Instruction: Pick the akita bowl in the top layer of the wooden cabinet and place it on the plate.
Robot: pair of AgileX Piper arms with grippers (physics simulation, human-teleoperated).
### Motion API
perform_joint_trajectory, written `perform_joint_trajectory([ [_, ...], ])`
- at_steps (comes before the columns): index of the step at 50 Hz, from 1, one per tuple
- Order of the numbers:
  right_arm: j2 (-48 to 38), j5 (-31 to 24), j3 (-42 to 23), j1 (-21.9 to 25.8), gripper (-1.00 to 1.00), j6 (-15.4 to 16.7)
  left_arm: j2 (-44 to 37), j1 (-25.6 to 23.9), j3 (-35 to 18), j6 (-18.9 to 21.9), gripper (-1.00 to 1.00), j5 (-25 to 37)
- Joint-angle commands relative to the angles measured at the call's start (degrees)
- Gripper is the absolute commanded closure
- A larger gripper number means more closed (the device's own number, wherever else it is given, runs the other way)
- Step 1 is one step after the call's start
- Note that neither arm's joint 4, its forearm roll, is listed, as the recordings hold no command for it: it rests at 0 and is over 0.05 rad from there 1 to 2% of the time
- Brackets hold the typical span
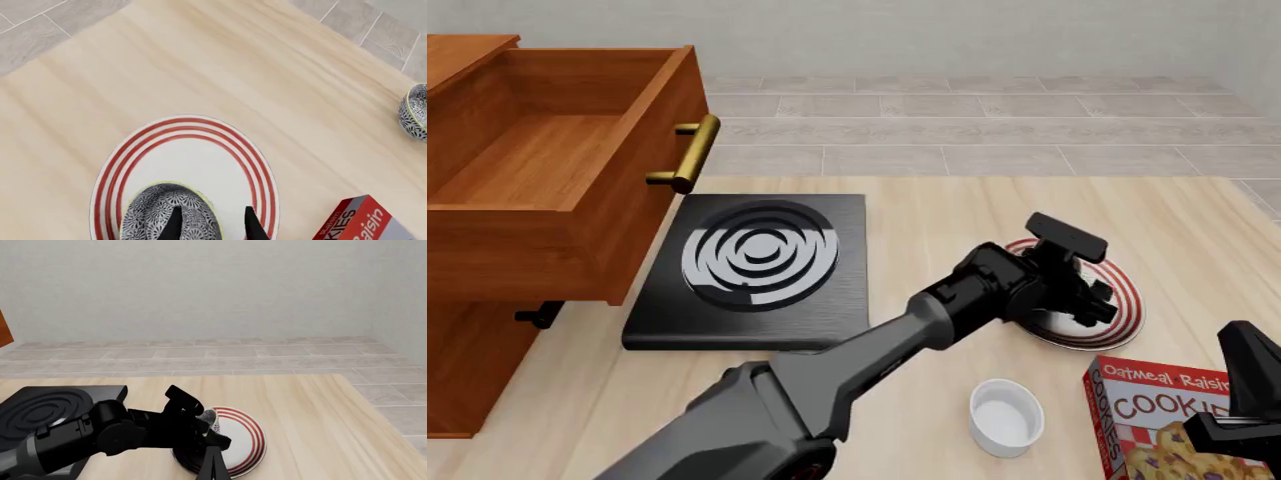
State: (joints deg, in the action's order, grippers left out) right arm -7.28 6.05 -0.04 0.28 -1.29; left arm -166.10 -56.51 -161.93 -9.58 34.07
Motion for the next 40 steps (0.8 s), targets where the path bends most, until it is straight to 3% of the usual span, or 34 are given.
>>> perform_joint_trajectory([
  [1,-0.2,0.2,0.0,0.0,1.00,0.0,-0.1,-0.8,0.1,-0.8,-1.00,-0.7],
  [19,-1.8,1.7,0.0,0.1,1.00,0.2,2.2,-1.3,1.8,-1.0,-1.00,-1.2],
  [28,-1.7,1.6,0.0,0.1,1.00,0.5,7.2,-1.6,8.3,-0.7,-1.00,-4.3],
  [33,-1.4,1.2,0.0,0.1,1.00,0.6,11.6,-2.3,14.9,-0.8,-1.00,-7.6],
  [40,-1.2,1.0,0.0,0.1,1.00,0.8,12.6,-2.6,14.8,-0.4,-1.00,-7.4],
])
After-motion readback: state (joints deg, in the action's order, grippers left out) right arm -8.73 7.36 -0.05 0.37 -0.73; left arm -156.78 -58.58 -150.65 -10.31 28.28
